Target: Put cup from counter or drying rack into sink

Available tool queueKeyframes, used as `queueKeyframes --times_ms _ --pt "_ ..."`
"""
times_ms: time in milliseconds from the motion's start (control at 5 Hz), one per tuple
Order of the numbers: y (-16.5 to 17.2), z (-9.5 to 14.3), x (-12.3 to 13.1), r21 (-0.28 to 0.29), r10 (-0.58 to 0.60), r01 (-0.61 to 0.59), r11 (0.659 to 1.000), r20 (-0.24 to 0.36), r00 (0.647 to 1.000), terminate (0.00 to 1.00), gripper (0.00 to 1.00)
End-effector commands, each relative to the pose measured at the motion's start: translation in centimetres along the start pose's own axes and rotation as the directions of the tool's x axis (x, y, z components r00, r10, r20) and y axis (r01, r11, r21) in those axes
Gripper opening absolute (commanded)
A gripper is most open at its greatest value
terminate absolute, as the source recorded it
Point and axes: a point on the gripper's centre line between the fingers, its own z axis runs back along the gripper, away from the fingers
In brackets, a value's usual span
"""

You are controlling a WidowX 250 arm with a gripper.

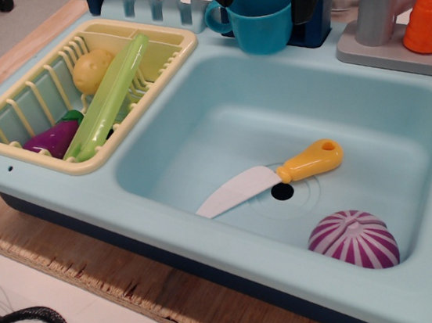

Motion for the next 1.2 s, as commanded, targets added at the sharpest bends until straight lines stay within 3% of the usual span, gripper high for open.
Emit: queueKeyframes --times_ms 0,200,400,800,1000 --pt "0.0 0.0 0.0 0.0 0.0 0.0 1.0 0.0 1.0 0.0 1.0" --pt "0.1 -0.4 0.8 -0.006 -0.191 0.192 0.981 0.069 0.979 0.0 1.0" --pt "0.0 -0.9 1.4 0.003 -0.333 0.335 0.942 0.11 0.936 0.0 1.0" --pt "0.1 -2.1 2.3 0.003 -0.383 0.387 0.922 0.142 0.913 0.0 1.0" --pt "0.1 -3.3 3.4 -0.017 -0.4 0.405 0.914 0.123 0.908 0.0 1.0"
